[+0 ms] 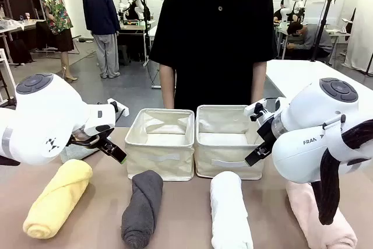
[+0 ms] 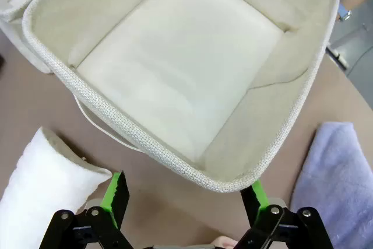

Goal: Sort the towels based on their folding style.
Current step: Pick up one triangle-folded towel and place it in the left Fabric basket.

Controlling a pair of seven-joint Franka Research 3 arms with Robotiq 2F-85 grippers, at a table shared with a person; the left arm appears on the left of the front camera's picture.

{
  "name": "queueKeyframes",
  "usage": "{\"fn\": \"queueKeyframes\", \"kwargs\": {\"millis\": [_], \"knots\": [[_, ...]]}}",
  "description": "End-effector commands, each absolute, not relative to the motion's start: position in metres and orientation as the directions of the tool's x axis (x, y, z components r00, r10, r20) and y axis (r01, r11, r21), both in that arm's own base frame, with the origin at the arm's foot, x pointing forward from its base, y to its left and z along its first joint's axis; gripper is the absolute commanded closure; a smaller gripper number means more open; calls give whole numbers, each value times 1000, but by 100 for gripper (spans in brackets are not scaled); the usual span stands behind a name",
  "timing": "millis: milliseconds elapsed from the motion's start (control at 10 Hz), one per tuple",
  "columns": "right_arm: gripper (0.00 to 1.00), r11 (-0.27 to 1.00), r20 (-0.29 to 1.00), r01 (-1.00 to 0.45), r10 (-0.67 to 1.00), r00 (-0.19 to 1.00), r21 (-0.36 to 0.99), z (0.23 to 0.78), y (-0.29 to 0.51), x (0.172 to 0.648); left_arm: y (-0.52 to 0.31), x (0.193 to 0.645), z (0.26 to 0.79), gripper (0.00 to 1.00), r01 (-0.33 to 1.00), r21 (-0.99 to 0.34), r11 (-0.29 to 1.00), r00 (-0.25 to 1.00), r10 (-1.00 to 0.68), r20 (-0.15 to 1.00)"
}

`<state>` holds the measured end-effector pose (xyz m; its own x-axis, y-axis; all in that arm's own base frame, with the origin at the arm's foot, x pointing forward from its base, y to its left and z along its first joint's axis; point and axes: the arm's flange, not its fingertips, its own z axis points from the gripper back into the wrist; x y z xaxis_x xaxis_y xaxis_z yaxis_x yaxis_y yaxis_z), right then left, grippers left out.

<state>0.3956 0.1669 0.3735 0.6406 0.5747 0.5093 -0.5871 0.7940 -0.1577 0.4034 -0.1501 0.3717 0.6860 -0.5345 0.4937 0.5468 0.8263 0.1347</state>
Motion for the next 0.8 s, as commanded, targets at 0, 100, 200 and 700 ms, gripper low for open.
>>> {"fn": "queueKeyframes", "kwargs": {"millis": [0, 100, 200, 700], "knots": [[0, 794, 509, -587, 575, 641, -158, 373, 167, 396, -150, 403, 372, 0, 547, 135, 826, 686, -535, 494], [0, 794, 509, -587, 575, 641, -158, 373, 167, 396, -150, 403, 372, 0, 547, 135, 826, 686, -535, 494], [0, 794, 509, -587, 575, 641, -158, 373, 167, 396, -150, 403, 372, 0, 547, 135, 826, 686, -535, 494], [0, 794, 509, -587, 575, 641, -158, 373, 167, 396, -150, 403, 372, 0, 547, 135, 826, 686, -535, 494]]}}
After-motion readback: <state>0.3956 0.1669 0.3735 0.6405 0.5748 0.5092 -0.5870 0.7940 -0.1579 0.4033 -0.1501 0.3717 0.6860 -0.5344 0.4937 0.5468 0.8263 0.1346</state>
